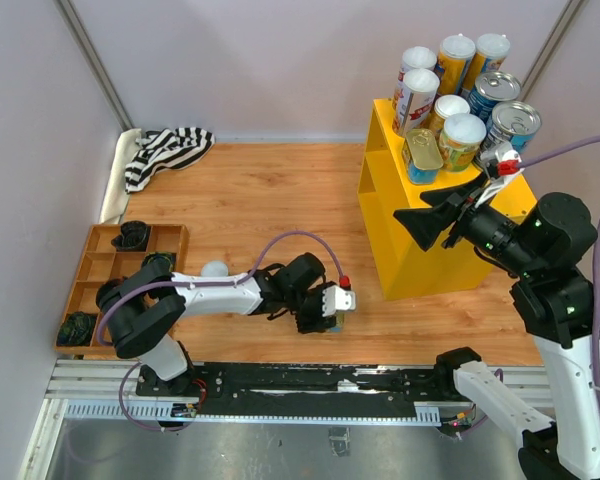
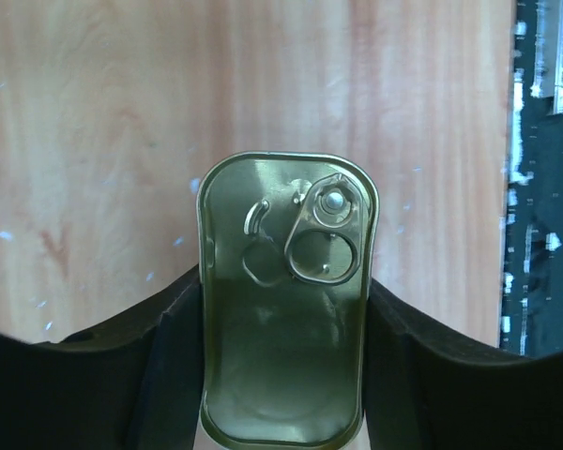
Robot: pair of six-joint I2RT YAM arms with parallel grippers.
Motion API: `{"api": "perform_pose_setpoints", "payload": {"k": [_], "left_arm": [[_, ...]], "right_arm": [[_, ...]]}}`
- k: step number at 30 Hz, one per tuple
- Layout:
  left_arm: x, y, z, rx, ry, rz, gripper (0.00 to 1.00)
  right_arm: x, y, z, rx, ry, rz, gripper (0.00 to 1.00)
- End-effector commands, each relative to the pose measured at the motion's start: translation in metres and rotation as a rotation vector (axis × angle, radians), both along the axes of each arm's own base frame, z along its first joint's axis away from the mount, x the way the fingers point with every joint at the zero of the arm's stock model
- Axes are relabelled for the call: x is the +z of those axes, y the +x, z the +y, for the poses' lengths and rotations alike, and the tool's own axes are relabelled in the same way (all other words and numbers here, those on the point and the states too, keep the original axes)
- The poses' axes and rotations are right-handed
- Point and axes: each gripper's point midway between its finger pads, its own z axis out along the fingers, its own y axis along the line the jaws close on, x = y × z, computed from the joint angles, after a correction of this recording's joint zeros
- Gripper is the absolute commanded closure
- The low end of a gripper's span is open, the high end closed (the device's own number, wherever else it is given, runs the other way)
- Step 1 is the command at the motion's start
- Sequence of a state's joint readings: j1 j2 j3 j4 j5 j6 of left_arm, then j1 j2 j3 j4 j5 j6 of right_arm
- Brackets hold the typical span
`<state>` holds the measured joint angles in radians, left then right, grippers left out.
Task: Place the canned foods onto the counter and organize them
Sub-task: Pick up the canned food from the center of the board.
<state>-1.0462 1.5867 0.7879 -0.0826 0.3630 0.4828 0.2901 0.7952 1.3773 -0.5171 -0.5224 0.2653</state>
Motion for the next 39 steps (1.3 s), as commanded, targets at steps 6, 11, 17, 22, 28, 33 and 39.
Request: {"api": "perform_pose_setpoints", "payload": {"k": [6, 11, 17, 22, 28, 33, 39], "left_arm": [[0.009, 0.031, 0.004, 0.078, -0.084, 0.039, 0.67], [0.024, 0.038, 0.005, 0.106, -0.13, 0.03, 0.79], [0.077, 0.042, -0.005, 0.159, -0.231, 0.03, 0.95], [0.114, 0.039, 0.007, 0.193, -0.27, -0.007, 0.99], [0.168, 0.028, 0.013, 0.213, -0.375, -0.005, 1.0], [0.217, 0.01, 0.025, 0.2, -0.432, 0.019, 0.99], [0.283, -0.006, 0.031, 0.172, -0.566, 0.017, 0.99]], "right_arm": [[-0.033, -0.016, 0.017, 0.131, -0.119, -0.021, 0.3], [-0.044, -0.038, 0.054, 0.31, -0.207, -0.063, 0.28], [-0.071, -0.039, 0.083, 0.35, -0.368, -0.12, 0.21], [-0.063, -0.048, 0.073, 0.346, -0.326, -0.213, 0.13], [-0.055, -0.073, 0.071, 0.455, -0.277, -0.265, 0.1], [-0.041, -0.099, 0.071, 0.564, -0.2, -0.334, 0.08], [-0.052, -0.106, 0.089, 0.688, -0.207, -0.302, 0.09]]}}
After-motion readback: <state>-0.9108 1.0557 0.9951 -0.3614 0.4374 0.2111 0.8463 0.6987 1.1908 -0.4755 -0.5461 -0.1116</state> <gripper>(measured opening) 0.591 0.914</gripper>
